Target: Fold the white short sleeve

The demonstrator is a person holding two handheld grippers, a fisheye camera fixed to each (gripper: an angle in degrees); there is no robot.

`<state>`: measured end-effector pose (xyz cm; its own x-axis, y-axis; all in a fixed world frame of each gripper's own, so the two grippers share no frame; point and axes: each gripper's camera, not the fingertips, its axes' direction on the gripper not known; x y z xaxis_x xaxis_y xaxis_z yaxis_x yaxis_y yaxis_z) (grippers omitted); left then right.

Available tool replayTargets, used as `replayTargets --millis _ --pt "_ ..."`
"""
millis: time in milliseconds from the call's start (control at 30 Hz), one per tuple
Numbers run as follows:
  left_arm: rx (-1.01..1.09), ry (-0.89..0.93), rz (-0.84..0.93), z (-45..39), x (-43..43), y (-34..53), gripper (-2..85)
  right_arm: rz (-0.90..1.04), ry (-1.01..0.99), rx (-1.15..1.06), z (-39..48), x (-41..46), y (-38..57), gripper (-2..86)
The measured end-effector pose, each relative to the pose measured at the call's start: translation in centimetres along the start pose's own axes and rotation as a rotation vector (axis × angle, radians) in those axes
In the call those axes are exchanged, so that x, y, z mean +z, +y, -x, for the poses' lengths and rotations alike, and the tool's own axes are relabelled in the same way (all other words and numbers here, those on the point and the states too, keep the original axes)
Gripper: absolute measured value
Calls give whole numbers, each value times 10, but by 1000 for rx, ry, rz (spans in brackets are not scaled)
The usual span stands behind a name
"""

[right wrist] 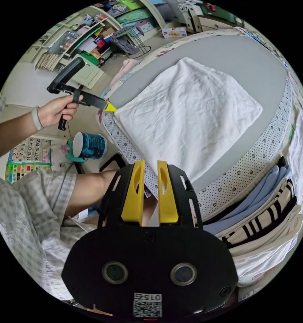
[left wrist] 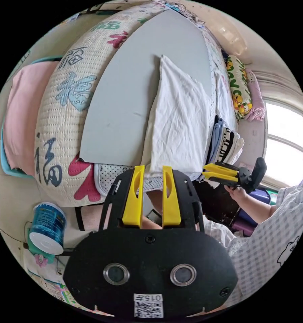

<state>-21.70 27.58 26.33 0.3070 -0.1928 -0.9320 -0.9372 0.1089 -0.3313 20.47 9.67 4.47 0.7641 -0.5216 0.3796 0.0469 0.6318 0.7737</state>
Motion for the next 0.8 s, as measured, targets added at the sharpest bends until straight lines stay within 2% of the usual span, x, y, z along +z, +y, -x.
replayTargets --millis 133,200,267,400,633,800 --pt "-40 57 0 7 18 -1 42 61 67 -34 7 37 24 76" --pt "-44 68 19 8 26 -2 16 89 99 -75 11 52 31 61" --pt "-20 96 6 5 26 2 -1 113 191 -109 15 68 37 9" --pt "-2 88 -32 -5 18 15 -6 121 185 -139 16 73 45 -7" --pt "11 -140 -28 -23 39 37 -6 158 190 -182 36 95 57 -8" --pt "-26 -163 -54 -23 53 45 -4 142 198 -117 44 93 57 -5"
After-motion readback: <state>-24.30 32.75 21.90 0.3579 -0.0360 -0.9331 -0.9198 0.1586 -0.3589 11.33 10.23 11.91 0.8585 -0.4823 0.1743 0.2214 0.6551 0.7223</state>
